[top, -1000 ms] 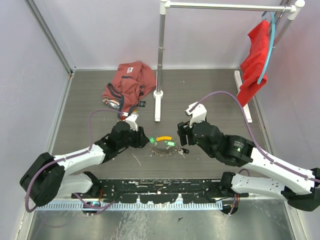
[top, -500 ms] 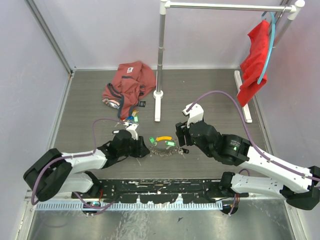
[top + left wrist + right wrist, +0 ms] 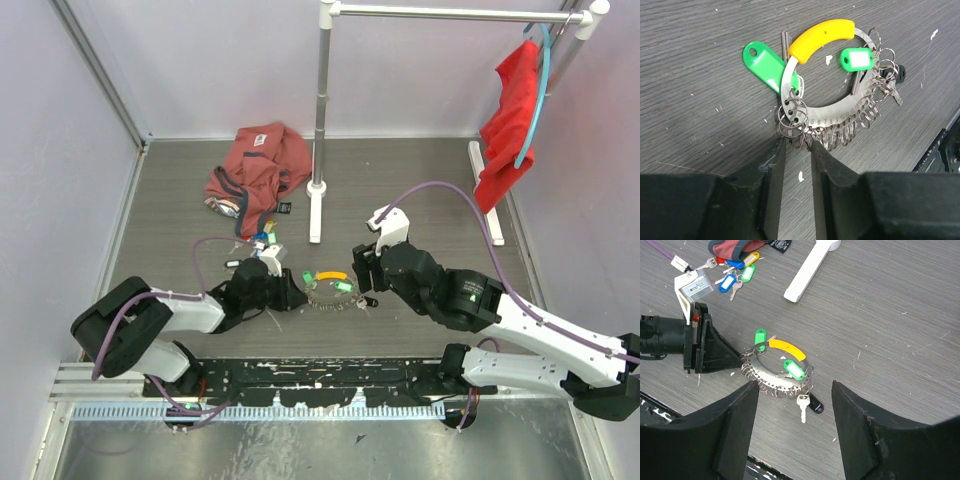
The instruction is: Put the keys on the keyring
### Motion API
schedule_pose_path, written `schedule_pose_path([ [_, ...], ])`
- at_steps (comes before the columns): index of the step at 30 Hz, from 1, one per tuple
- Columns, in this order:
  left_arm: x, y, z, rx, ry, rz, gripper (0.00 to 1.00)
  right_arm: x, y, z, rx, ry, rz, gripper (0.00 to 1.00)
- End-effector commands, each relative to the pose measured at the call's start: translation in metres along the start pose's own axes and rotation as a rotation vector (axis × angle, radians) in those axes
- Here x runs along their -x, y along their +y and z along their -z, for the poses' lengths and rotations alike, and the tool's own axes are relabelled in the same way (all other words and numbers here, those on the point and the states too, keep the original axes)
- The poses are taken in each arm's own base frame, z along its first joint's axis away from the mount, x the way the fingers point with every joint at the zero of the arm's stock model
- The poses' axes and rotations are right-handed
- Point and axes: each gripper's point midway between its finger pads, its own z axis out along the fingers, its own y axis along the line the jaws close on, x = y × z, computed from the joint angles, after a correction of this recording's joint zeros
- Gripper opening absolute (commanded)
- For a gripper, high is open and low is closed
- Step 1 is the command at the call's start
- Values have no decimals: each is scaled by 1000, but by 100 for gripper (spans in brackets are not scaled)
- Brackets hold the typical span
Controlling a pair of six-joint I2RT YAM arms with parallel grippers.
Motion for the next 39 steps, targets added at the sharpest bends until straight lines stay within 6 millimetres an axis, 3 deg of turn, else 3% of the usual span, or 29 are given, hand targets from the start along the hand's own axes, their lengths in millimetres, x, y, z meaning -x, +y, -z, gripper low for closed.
schedule_pose_path([
  [1,-17,15,2,52,45,2,32,14,3,5,20,-48,-42,65],
  [8,-11,15,-2,53,17,-4,22,14,5,4,26,-43,-34,65],
  [15,-2,10,-4,22,-35,-11,0,13,6,3,28,-41,-33,65],
  [31,22,-4,14,2,-81,-163,0,8,9,-3,29,-25,-14,65],
  [39,48,-25,45,13,-59,-362,0,10,1,0,1,-41,-12,65],
])
